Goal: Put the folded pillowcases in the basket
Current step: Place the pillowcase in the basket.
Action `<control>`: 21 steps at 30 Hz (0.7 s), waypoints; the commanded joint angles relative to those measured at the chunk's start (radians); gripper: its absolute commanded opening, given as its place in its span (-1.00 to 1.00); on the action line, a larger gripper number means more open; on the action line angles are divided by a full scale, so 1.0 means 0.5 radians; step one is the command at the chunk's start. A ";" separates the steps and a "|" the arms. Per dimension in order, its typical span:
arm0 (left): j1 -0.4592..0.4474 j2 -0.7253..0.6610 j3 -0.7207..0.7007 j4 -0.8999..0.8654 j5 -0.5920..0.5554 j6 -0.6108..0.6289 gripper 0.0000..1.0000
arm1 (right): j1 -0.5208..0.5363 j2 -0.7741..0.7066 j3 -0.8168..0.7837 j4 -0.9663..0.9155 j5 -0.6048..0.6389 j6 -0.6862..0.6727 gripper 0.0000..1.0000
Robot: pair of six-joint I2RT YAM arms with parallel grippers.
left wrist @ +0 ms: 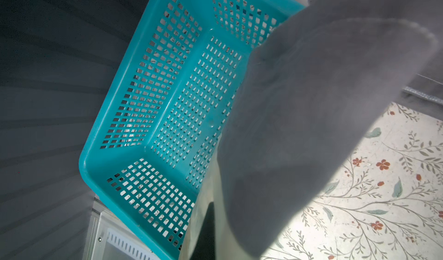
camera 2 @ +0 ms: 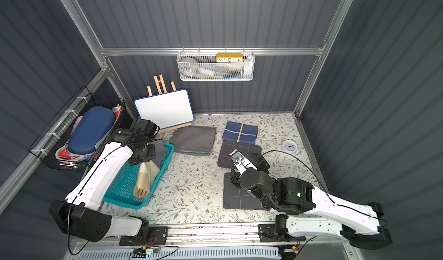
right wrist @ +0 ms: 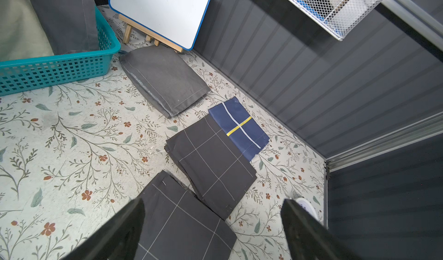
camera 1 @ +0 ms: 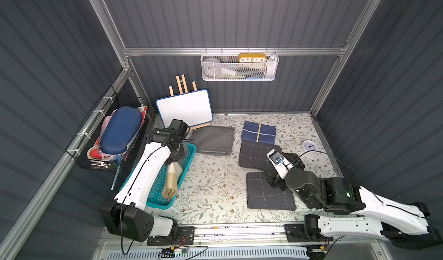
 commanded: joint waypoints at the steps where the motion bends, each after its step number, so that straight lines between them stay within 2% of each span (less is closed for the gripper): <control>1: 0.103 0.082 -0.108 0.105 0.088 0.010 -1.00 | -0.006 -0.019 -0.007 0.036 0.040 -0.007 0.87; 4: 0.119 0.153 -0.205 0.187 0.165 0.049 -1.00 | -0.006 -0.025 0.001 0.031 0.038 -0.006 0.87; 7: 0.174 0.181 -0.211 0.229 0.131 0.030 -1.00 | -0.005 -0.043 -0.001 0.020 0.036 0.009 0.87; 12: 0.458 0.239 -0.117 0.259 -0.078 0.197 -1.00 | -0.005 -0.063 -0.015 0.014 0.005 0.043 0.87; 14: 0.559 0.224 -0.124 0.372 -0.078 0.288 -1.00 | -0.005 -0.060 -0.028 0.015 0.010 0.046 0.87; 16: 0.579 0.214 -0.148 0.487 -0.051 0.365 -1.00 | -0.005 -0.050 -0.028 0.015 0.011 0.051 0.87; 17: 0.584 0.223 -0.160 0.547 -0.048 0.378 -0.93 | -0.006 -0.042 -0.024 0.010 0.013 0.056 0.87; 21: 0.610 0.342 -0.180 0.664 0.001 0.446 -0.92 | -0.005 -0.032 -0.001 -0.033 0.010 0.089 0.87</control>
